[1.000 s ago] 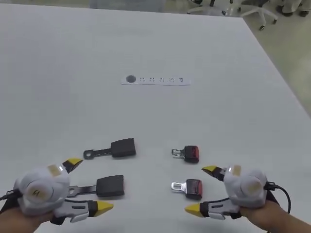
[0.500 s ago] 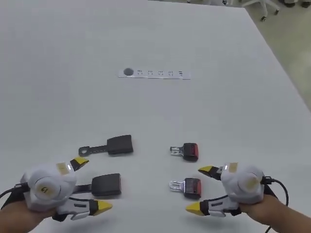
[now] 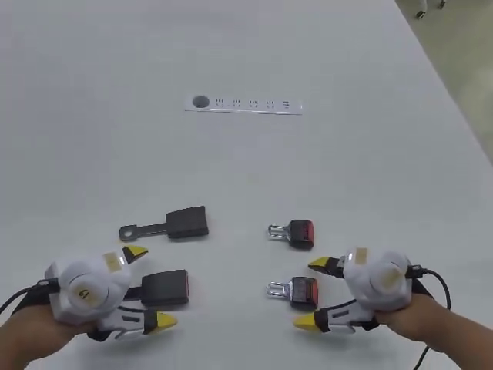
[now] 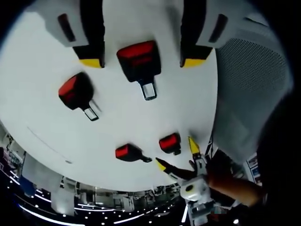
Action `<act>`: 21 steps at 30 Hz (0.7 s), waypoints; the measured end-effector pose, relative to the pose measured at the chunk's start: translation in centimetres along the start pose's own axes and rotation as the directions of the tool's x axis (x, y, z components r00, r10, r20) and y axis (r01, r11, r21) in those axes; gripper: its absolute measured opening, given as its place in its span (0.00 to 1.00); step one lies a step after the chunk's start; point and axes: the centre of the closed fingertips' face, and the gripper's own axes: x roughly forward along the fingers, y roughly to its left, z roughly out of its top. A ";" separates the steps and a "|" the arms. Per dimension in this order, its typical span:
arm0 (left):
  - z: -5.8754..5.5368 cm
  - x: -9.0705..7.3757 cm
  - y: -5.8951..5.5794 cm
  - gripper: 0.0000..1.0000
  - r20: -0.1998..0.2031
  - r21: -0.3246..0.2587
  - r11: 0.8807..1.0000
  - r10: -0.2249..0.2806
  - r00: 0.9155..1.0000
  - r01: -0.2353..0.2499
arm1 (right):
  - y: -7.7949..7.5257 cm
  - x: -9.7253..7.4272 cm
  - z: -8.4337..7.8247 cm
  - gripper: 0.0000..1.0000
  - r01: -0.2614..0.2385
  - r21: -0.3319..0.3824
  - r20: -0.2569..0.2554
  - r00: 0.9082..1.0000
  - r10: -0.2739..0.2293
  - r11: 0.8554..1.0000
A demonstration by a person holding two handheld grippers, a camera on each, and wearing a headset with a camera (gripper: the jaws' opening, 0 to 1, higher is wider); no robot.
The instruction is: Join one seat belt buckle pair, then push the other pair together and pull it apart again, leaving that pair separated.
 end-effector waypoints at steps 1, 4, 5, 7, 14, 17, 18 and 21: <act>-0.1 0.2 -0.1 0.76 -0.008 0.003 1.000 -0.008 1.000 0.008 | 0.0 0.0 0.0 0.66 -0.005 -0.001 -0.004 1.000 0.005 1.000; -0.3 0.6 -0.2 0.72 -0.018 0.020 1.000 -0.022 1.000 0.023 | 0.0 0.0 0.0 0.62 -0.015 -0.015 -0.013 1.000 0.014 1.000; -0.3 0.7 -0.3 0.69 -0.022 0.021 0.999 -0.029 0.999 0.030 | 0.0 0.1 -0.1 0.62 -0.017 -0.020 -0.017 1.000 0.017 1.000; -0.6 0.8 -0.3 0.65 -0.034 0.034 0.999 -0.033 0.999 0.034 | 0.1 0.1 -0.2 0.60 -0.024 -0.019 -0.022 0.999 0.024 1.000; -1.0 1.0 -0.5 0.62 -0.052 0.079 0.996 -0.045 0.998 0.049 | -0.1 0.1 -0.3 0.53 -0.031 -0.026 -0.032 0.999 0.030 0.999; -0.9 1.1 -0.5 0.62 -0.052 0.088 0.995 -0.049 0.997 0.054 | -0.1 0.2 -0.3 0.52 -0.037 -0.046 -0.033 0.999 0.035 0.998; -0.9 1.1 -0.5 0.62 -0.052 0.091 0.994 -0.052 0.997 0.056 | 0.0 0.2 -0.3 0.51 -0.038 -0.051 -0.034 0.999 0.036 0.998; -0.9 1.1 -0.6 0.60 -0.055 0.101 0.993 -0.060 0.997 0.066 | 0.0 0.2 -0.3 0.48 -0.039 -0.065 -0.036 0.999 0.037 0.997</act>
